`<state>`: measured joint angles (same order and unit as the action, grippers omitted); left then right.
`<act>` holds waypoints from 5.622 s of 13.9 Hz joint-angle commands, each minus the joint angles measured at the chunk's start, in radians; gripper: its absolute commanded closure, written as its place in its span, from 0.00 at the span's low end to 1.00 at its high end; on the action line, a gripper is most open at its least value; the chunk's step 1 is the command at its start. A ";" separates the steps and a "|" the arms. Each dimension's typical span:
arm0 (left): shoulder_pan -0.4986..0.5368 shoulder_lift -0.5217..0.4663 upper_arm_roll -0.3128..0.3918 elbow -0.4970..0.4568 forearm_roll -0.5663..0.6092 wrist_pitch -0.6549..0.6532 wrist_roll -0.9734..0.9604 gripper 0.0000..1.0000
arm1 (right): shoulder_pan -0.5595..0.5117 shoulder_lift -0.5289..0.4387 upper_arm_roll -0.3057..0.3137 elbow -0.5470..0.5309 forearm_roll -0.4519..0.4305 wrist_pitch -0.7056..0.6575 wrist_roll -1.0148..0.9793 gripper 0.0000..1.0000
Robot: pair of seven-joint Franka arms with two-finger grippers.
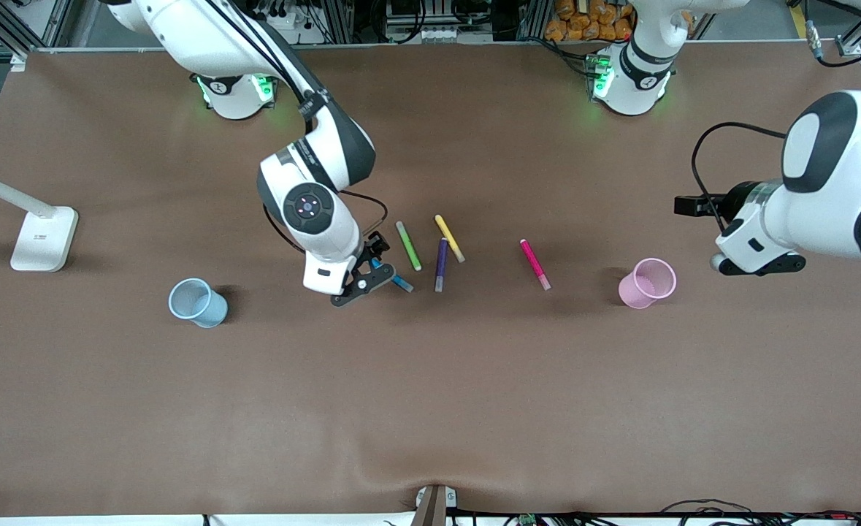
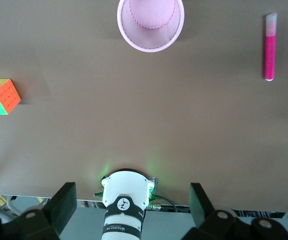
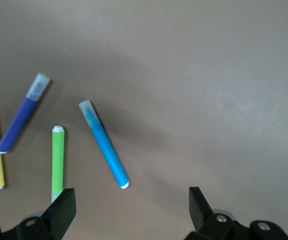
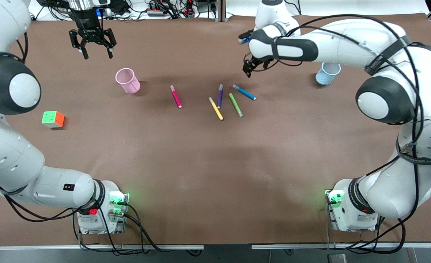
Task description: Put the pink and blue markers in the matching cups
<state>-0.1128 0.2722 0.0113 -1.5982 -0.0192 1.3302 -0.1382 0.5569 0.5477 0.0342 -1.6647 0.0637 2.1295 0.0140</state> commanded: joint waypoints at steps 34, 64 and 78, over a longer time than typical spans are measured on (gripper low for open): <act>-0.109 0.332 -0.001 0.069 -0.390 0.283 -0.317 0.00 | 0.090 0.089 -0.049 -0.089 -0.168 0.256 -0.116 1.00; -0.226 0.454 -0.004 -0.091 -0.447 0.689 -0.405 1.00 | -0.316 -0.038 -0.125 0.077 -0.484 -0.393 -0.779 1.00; -0.136 -0.040 0.058 -0.093 -0.018 0.558 -0.393 1.00 | -0.304 -0.032 -0.123 -0.105 -0.556 -0.180 -0.717 1.00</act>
<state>-0.2837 0.2964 0.0720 -1.6275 -0.0591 1.8421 -0.5464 0.2480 0.5321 -0.0924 -1.7194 -0.4678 1.9055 -0.7336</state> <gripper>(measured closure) 0.828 0.758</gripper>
